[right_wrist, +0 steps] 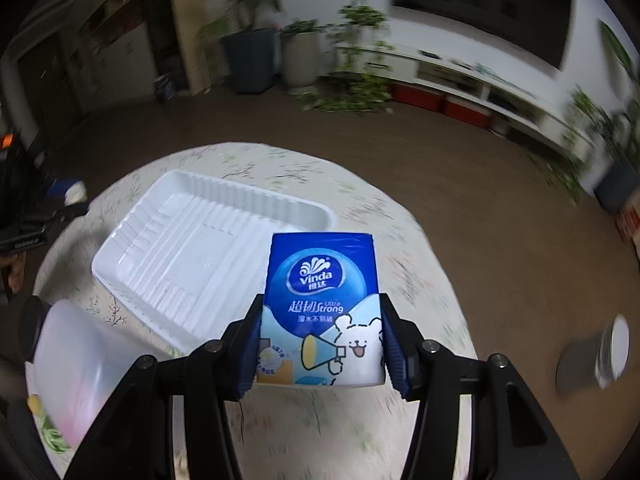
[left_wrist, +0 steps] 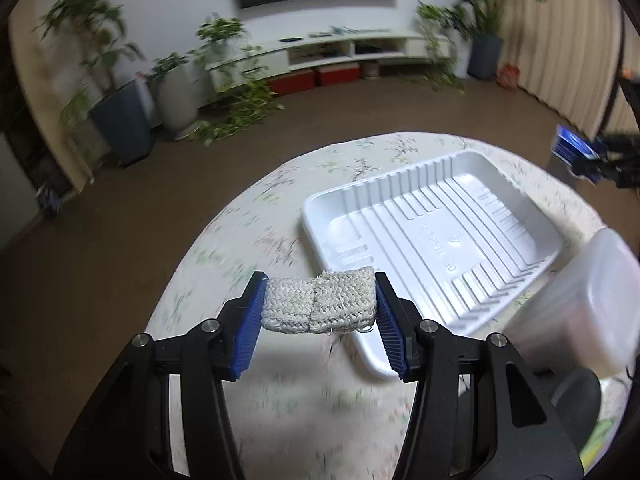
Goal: Organize soft objects
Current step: 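Carry the tissue pack and knitted pad over the white plastic tray, then open the right tool over the tray while the left tool releases the knitted pad, then move both tools back toward the remaining soft items, then grasp the square yellow sponge with the right tool while the left tool grasps the tan gourd sponge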
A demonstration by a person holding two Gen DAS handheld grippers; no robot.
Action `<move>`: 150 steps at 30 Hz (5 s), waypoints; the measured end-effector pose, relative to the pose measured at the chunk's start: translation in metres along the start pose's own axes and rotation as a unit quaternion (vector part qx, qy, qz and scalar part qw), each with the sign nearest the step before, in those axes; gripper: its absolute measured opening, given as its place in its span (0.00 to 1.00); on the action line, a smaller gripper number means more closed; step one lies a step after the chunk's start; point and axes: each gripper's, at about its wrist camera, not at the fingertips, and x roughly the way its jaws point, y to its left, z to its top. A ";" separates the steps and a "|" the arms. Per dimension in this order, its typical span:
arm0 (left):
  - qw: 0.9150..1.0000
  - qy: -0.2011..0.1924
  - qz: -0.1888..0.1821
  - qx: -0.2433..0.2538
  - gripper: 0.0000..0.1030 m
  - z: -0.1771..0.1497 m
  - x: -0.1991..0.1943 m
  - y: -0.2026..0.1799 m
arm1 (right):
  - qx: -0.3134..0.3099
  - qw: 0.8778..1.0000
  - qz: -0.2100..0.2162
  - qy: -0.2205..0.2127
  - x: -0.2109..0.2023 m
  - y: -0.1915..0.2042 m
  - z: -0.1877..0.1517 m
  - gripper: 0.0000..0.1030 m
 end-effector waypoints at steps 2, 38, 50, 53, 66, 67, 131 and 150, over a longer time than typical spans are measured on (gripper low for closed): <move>1.000 0.004 -0.006 0.023 0.48 0.009 0.012 -0.011 | -0.014 1.000 0.011 0.004 0.015 0.009 0.008 0.54; 0.995 0.079 -0.023 0.061 0.61 0.012 0.095 -0.055 | -0.127 0.991 0.038 0.031 0.105 0.054 0.022 0.76; 0.999 0.007 -0.024 0.048 1.00 0.030 0.061 -0.037 | -0.109 0.993 0.050 -0.013 0.080 0.042 0.028 1.00; 1.000 -0.014 -0.019 0.017 1.00 0.034 0.048 -0.021 | -0.103 0.993 0.045 -0.034 0.068 0.035 0.028 1.00; 0.995 -0.058 0.011 -0.085 1.00 0.010 -0.012 0.019 | 0.044 0.988 0.052 -0.138 -0.018 -0.015 0.020 1.00; 0.994 -0.059 0.005 -0.091 1.00 0.005 -0.018 0.019 | 0.054 0.986 0.054 -0.145 -0.025 -0.017 0.018 1.00; 0.982 -0.042 -0.013 -0.182 1.00 -0.252 -0.166 -0.129 | 0.055 0.998 -0.013 -0.035 -0.061 0.247 -0.265 1.00; 0.983 0.056 -0.036 -0.174 0.98 -0.241 -0.117 -0.124 | 0.019 0.999 -0.009 -0.045 -0.066 0.244 -0.279 0.97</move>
